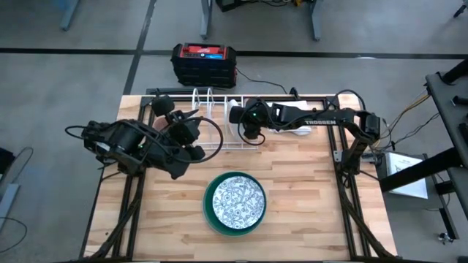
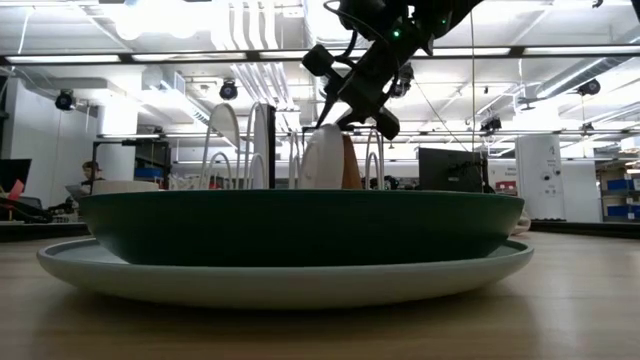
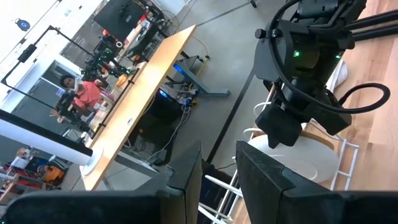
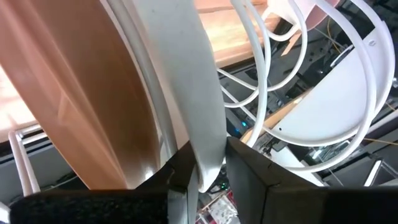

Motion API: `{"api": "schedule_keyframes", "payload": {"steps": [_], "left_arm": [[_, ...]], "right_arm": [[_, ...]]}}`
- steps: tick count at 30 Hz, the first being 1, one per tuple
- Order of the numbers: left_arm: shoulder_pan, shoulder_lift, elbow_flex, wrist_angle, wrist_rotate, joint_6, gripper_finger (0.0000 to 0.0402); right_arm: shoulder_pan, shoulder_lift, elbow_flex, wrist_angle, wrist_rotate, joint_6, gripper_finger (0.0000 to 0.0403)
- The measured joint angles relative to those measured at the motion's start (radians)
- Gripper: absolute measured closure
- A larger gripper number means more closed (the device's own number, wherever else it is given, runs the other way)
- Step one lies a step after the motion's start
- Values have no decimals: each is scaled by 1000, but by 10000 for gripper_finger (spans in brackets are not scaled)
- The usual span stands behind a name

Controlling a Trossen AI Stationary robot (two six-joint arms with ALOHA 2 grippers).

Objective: Sort dishes
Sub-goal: Put the white plate into the dishwasher rack

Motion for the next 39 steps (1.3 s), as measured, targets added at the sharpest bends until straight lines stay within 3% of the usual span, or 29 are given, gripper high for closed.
{"api": "schedule_keyframes", "payload": {"steps": [12,21,23,26,29,31,34,39], "left_arm": [[-1,0,0,0,0,-10,312],[-1,0,0,0,14,-28,312],[-1,0,0,0,48,-44,312],[-1,-1,-6,1,95,-89,312],[-1,-2,-45,1,146,-132,312],[-1,-2,-90,0,186,-151,312],[-1,-2,-180,1,249,-169,312],[-2,-2,-366,1,323,-172,316]], "right_arm": [[7,-4,9,14,-5,47,354],[7,-10,11,92,9,176,344],[10,-20,11,92,60,232,341],[12,-48,11,107,222,387,346],[0,-100,11,112,364,619,364],[-24,-158,8,84,383,785,378],[-98,-251,4,-55,301,1124,398],[-264,-375,-38,-276,-197,1538,401]]}}
